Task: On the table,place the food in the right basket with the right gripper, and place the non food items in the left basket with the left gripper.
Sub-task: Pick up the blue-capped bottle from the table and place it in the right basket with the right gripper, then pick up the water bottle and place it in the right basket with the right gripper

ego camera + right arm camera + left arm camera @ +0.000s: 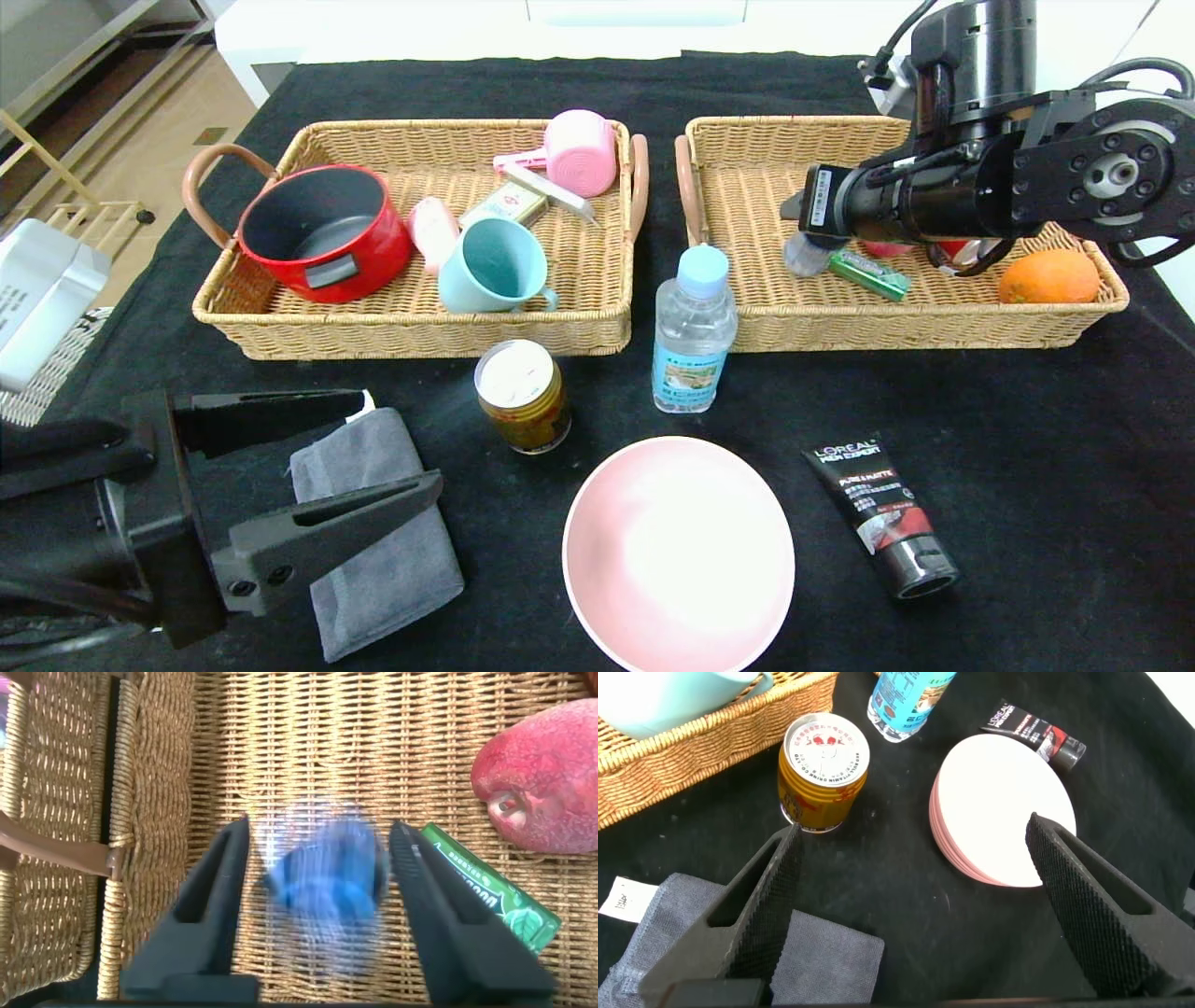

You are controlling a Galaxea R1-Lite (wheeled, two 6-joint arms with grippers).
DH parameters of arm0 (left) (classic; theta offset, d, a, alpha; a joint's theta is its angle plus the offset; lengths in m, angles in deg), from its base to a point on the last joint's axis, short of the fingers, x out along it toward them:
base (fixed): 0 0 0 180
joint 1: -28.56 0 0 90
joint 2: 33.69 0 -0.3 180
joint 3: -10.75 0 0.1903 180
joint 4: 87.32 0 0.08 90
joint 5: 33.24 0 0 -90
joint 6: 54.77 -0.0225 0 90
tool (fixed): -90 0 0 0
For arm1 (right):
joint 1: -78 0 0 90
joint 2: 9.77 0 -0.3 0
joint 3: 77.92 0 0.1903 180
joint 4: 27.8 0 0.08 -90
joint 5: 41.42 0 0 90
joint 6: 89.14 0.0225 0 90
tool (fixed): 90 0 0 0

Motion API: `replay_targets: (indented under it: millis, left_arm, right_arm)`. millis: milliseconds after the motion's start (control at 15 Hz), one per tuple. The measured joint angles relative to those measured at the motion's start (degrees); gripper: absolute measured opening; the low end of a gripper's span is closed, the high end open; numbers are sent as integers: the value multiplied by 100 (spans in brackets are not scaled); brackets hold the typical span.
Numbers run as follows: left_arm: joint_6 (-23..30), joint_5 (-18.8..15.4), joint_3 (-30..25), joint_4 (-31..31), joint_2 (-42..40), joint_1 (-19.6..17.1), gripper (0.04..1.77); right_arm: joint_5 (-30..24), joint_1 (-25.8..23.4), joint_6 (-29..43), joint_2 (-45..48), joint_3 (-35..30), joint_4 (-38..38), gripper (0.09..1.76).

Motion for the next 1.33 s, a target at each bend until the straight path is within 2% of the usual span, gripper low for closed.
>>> replay_targets:
  millis: [333,533,733,1000,1200,1333]
  left_arm:
    - [0,0,0,-6,0,0,172]
    - [-26,4,0,-9,-2,0,172]
    - [-41,9,0,-9,-30,-5,172]
    - [-34,9,13,-6,-72,-5,172]
    - [-37,9,24,-9,-79,-7,172]
    - [-37,11,24,-13,-82,-10,172]
  right_arm:
    - [4,18,-4,102,-66,54,141]
    - [-13,68,-11,491,-507,52,150]
    - [-221,179,-157,1221,-1541,12,157]
    - [-844,457,-433,2404,-3006,-18,163]
    - [-1262,788,-601,3018,-3694,-239,165]
    - [-1352,1024,-734,3239,-4137,-532,167]
